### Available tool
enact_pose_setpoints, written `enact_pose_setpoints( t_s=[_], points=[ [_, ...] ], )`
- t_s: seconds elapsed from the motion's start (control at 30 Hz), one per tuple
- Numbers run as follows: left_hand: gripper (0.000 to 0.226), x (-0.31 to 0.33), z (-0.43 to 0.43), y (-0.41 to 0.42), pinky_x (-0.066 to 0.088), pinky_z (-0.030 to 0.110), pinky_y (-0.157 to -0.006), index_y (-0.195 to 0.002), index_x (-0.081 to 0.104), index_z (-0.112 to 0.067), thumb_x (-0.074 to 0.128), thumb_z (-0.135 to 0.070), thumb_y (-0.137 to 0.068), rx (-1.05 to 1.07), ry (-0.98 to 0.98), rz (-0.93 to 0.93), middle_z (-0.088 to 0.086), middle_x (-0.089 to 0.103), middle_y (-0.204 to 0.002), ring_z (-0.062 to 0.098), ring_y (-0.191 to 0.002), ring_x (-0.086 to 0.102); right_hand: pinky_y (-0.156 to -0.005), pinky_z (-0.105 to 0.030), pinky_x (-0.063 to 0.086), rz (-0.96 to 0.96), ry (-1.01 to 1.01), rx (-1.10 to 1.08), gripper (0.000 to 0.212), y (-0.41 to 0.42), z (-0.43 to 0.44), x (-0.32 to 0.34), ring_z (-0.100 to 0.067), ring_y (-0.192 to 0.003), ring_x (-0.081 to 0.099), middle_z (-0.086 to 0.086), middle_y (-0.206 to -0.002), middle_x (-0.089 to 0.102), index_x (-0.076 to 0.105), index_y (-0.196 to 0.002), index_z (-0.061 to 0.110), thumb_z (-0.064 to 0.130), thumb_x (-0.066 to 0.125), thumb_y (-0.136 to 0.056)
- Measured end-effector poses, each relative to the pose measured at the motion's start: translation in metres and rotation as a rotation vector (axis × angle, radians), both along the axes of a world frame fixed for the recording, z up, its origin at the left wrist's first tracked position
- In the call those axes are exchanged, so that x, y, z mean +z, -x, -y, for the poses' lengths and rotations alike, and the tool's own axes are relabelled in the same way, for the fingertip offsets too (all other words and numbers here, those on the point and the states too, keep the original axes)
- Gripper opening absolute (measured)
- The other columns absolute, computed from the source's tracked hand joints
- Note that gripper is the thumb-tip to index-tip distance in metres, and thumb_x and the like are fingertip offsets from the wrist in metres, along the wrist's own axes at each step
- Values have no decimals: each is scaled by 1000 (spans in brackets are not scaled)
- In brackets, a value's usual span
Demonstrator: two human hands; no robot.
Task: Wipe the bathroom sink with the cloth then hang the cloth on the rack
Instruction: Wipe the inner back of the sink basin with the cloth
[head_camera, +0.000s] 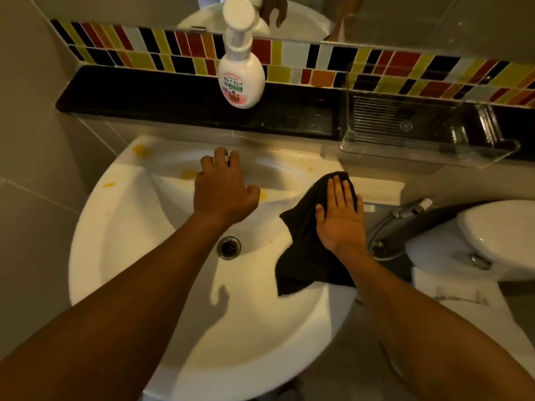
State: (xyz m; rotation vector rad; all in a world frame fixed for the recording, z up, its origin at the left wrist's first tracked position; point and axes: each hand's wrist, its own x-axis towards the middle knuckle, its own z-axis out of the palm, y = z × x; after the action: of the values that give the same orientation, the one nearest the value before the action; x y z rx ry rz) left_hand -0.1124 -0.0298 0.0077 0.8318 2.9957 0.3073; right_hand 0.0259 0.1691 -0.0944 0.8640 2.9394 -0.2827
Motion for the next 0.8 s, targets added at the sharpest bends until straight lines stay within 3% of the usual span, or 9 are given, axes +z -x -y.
enact_pose_setpoints(
  t_s=[0.37, 0.63, 0.8],
  points=[
    [63, -2, -1, -2, 47, 36, -79, -132, 44, -11, 57, -45, -80, 25, 14, -32, 13, 40, -138, 35, -119, 42, -121, -40, -2, 15, -115, 374, 61, 63, -38, 4, -16, -149, -4, -2, -162, 1, -1, -152, 16, 39, 20, -100],
    [59, -1, -2, -4, 47, 37, -79, -128, 46, -12, 56, -45, -80, 38, 12, -18, 13, 41, -136, 34, -118, 42, -122, -38, 0, -37, 19, 272, 58, 15, -32, 4, -14, -149, -1, 2, -161, 5, 4, -152, 23, 41, 16, -98],
    [57, -1, -1, -3, 47, 37, -79, -129, 46, -11, 55, -43, -81, 37, -4, -14, 13, 40, -137, 34, -118, 42, -121, -39, 6, -60, 167, 141, 59, -38, -21, 1, -12, -147, -11, 5, -161, -5, 1, -152, 22, 43, 17, -100]
  ],
)
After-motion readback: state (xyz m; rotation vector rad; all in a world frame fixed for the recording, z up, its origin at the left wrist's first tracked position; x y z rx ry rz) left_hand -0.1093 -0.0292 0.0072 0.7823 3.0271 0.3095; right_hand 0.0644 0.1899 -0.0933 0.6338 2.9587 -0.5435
